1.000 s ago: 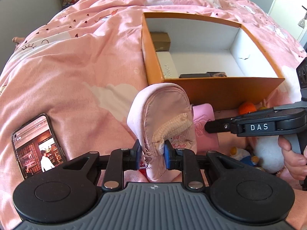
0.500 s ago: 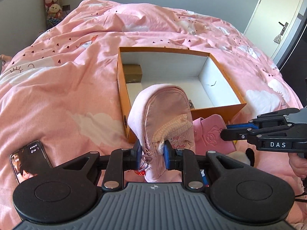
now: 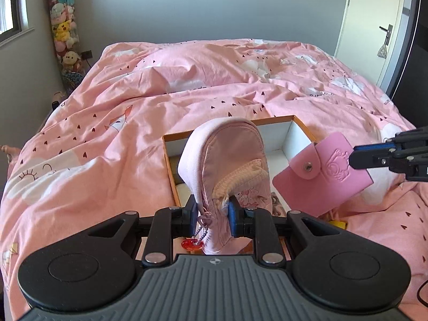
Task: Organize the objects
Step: 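Carry the pink bag with the left tool while the right tool carries the wallet over the shoebox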
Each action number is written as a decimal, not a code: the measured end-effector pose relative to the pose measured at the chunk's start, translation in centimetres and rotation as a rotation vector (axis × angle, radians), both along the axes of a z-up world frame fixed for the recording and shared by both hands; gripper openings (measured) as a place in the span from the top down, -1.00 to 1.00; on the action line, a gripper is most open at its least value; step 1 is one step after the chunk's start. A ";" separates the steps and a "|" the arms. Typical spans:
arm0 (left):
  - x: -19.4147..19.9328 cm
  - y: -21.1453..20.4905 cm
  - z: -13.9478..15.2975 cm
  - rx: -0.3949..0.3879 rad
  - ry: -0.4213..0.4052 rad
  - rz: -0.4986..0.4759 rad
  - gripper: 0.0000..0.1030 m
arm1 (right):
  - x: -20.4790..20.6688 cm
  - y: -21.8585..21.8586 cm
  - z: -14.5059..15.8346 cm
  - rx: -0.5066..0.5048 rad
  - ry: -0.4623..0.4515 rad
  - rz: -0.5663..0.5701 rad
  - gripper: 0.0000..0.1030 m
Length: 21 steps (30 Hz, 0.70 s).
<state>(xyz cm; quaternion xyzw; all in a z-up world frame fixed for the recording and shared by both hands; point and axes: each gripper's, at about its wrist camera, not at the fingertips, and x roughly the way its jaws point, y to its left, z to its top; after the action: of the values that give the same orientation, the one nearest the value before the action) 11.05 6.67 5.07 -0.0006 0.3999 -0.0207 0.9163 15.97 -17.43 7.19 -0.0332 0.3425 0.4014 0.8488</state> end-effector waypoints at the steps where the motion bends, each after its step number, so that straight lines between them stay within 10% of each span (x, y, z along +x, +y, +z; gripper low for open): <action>1: 0.8 -0.1 -0.2 0.010 0.012 -0.014 0.51 | 0.8 0.4 0.0 -0.009 -0.013 0.004 0.75; 21: 11.9 1.3 -6.3 0.069 0.250 -0.199 0.51 | 14.9 9.9 -7.4 -0.261 0.018 0.261 0.75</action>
<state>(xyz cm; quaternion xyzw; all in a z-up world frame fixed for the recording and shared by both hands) 22.97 7.93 -1.26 0.0678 0.5094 -0.0975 0.8523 30.87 -7.55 -0.23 -0.1836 0.3923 0.4605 0.7748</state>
